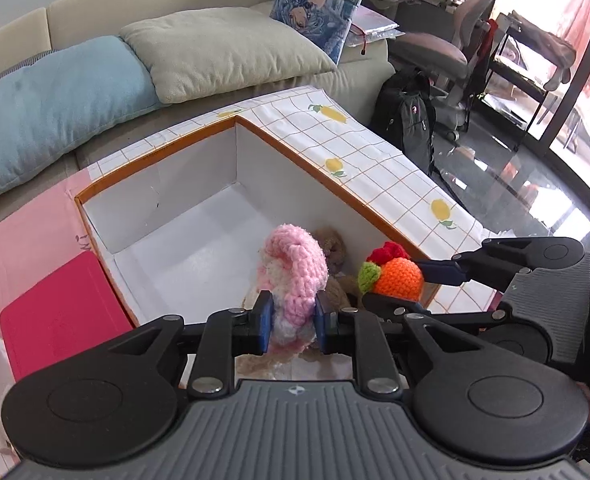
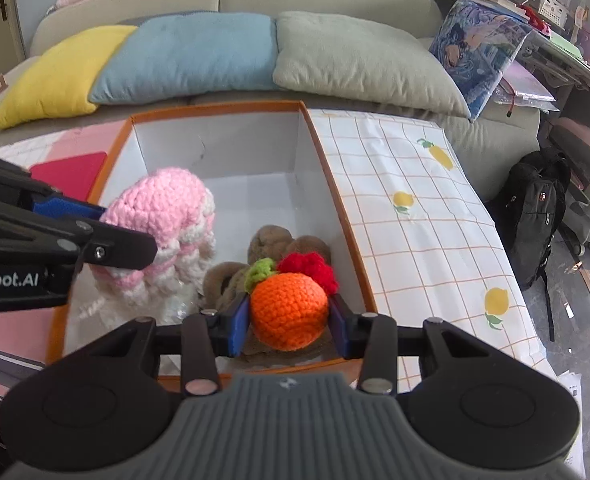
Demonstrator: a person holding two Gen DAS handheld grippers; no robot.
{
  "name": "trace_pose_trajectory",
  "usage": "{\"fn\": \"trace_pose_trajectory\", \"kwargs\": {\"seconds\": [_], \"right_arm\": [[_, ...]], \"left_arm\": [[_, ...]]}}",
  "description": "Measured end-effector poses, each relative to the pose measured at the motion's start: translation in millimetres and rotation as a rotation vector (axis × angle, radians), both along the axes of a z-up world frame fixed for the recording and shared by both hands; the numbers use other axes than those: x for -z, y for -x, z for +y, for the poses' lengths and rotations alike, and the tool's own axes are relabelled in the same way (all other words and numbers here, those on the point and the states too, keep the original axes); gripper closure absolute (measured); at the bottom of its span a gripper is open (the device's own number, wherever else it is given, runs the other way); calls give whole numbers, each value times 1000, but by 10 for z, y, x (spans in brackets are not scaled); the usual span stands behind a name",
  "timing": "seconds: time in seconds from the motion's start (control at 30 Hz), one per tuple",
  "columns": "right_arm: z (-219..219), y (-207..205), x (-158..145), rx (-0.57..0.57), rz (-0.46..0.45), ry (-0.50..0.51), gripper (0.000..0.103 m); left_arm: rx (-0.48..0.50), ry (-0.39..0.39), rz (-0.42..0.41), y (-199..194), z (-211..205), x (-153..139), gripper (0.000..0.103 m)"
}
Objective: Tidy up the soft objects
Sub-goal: 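Carry the crochet piece and orange ball over the white box with both tools, then open both tools to release the crochet items into the box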
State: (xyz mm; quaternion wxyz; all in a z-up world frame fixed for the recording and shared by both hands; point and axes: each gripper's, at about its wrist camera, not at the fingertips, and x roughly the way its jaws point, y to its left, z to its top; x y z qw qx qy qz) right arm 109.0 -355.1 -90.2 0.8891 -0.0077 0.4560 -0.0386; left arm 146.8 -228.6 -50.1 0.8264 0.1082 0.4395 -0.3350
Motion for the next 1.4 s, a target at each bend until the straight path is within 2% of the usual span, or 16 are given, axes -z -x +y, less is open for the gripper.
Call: {"fn": "trace_pose_trajectory", "kwargs": {"seconds": [0.2,0.37,0.67,0.83,0.93,1.0,1.07,1.37,1.4], "right_arm": [[-79,-82,125,20,41,11,62],[-129,-96,124,29,35,16,62],[-117,-215,224,13,62,16,62],[-94,-259,259,14,76,28,62],[-86,-249,225,15,67,31,60],[-77,-231,183,15,55,37,56],[-66,-197,130,18,40,41,53],[57,-42,-104,19,-8,43,51],[80,-14,-139,18,-18,40,45]], "left_arm": [[14,7,-2,-130,-139,59,79],[18,25,-27,-247,-238,28,79],[18,-79,24,-403,-326,343,78],[13,-83,-4,-382,-283,319,70],[11,-58,-15,-353,-235,245,59],[-2,-32,-29,-321,-186,173,46],[-12,1,-50,-273,-124,86,42],[-38,60,-167,-45,65,-268,38],[-43,64,-173,-22,89,-297,38]]}}
